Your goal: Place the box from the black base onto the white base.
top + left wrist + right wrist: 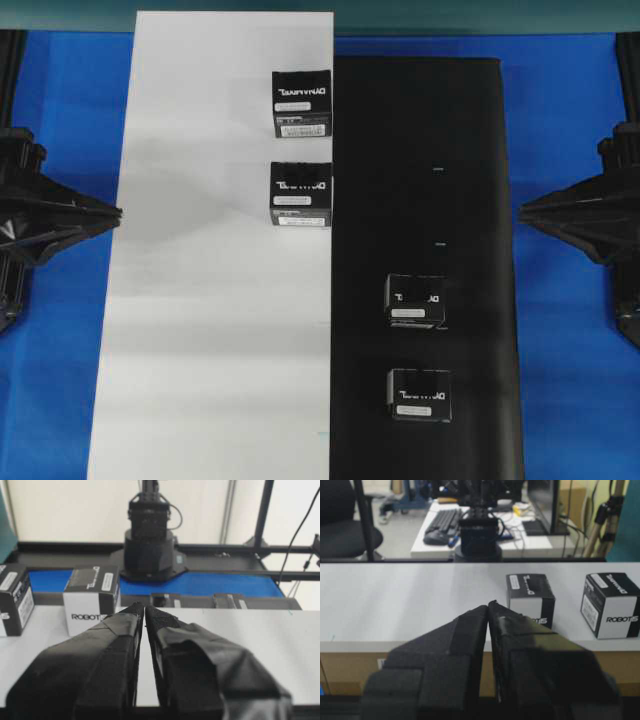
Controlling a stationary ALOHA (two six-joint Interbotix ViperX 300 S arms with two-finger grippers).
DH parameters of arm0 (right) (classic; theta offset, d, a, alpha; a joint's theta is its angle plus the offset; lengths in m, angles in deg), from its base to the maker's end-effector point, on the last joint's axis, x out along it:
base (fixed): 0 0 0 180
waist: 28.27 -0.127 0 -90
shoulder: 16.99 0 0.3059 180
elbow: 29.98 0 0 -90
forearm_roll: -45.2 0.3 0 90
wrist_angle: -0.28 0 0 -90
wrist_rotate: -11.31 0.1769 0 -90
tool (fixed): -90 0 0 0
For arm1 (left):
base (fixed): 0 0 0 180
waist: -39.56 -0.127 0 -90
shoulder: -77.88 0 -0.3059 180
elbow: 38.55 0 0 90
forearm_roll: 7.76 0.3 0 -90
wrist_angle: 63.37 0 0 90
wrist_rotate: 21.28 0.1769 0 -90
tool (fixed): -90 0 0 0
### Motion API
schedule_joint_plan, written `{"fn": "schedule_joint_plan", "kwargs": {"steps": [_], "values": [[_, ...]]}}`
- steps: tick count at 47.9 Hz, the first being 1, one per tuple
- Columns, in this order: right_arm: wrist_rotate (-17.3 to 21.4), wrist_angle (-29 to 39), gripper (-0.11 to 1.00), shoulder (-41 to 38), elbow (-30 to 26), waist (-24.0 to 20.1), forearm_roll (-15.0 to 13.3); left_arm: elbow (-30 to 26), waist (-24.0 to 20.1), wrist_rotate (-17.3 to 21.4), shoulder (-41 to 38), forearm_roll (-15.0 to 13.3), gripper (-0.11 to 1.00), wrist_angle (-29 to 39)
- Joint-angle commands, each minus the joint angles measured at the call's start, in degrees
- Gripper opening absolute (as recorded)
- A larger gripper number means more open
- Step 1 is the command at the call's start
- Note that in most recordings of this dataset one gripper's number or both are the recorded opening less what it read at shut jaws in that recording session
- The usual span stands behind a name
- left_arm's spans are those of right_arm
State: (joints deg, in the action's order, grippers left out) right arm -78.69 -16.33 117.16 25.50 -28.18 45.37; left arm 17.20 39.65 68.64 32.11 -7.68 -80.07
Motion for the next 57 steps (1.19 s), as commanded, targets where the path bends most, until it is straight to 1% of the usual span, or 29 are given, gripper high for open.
{"fn": "schedule_joint_plan", "kwargs": {"steps": [1,3,4,6,8,9,14,21,23,27,32,37,45,49,52,54,57], "values": [[1.23,0.09,0.14,0.09,-1.49,-0.97,0.53,-1.58,0.18,-0.88,-0.09,0.97,0.14,0.79],[1.76,2.46,0.15,0.18,-2.37,-1.85,3.87,-1.93,0.09,-0.88,0.00,0.97,0.12,1.67],[2.37,3.96,0.13,0.09,-2.90,-1.93,5.54,-2.11,0.18,-0.97,0.00,0.97,0.08,2.37],[3.69,7.82,0.07,0.00,-3.78,-1.85,8.26,-2.37,0.26,-0.97,0.18,0.97,0.02,3.60],[4.92,13.36,0.02,-0.26,-5.27,-1.67,10.20,-2.46,0.44,-1.05,0.44,0.97,-0.02,4.83],[5.27,15.56,0.01,-0.44,-5.89,-1.76,10.46,-2.46,0.53,-1.05,0.53,0.97,-0.04,5.36],[6.50,26.46,-0.02,-2.11,-9.23,-2.11,10.55,-2.90,0.79,-0.97,1.05,0.97,-0.05,8.35],[6.50,36.56,-0.02,-6.15,-13.54,-2.55,10.46,-4.22,0.79,-0.88,1.58,0.97,-0.05,12.39],[6.42,38.41,-0.02,-7.47,-14.06,-2.81,10.46,-4.57,0.70,-0.88,1.76,0.97,-0.05,13.45],[6.50,40.87,-0.02,-10.46,-14.68,-3.52,10.46,-4.92,0.70,-0.79,2.20,0.97,-0.05,14.59],[6.42,42.19,-0.02,-14.33,-14.94,-4.57,10.11,-4.92,0.70,-0.88,2.99,0.97,-0.05,14.94],[6.42,42.80,-0.01,-18.02,-16.26,-5.54,9.05,-5.01,0.62,-0.88,3.25,0.97,-0.05,15.21],[6.50,46.67,0.02,-23.38,-18.90,-6.06,8.88,-4.92,0.62,-0.97,3.08,0.97,-0.05,15.21],[6.68,50.80,0.06,-24.87,-20.30,-6.06,9.32,-4.92,0.62,-0.97,3.08,0.97,-0.05,15.21],[6.59,53.61,0.11,-25.66,-21.36,-6.06,9.23,-4.92,0.53,-1.05,3.08,0.97,-0.05,15.29],[6.42,54.67,0.17,-26.02,-21.80,-5.98,9.05,-4.92,0.53,-1.05,3.16,0.97,-0.05,15.47],[6.42,55.02,0.30,-26.37,-21.97,-5.63,8.96,-5.01,0.53,-0.97,3.25,0.97,-0.05,15.64]]}}
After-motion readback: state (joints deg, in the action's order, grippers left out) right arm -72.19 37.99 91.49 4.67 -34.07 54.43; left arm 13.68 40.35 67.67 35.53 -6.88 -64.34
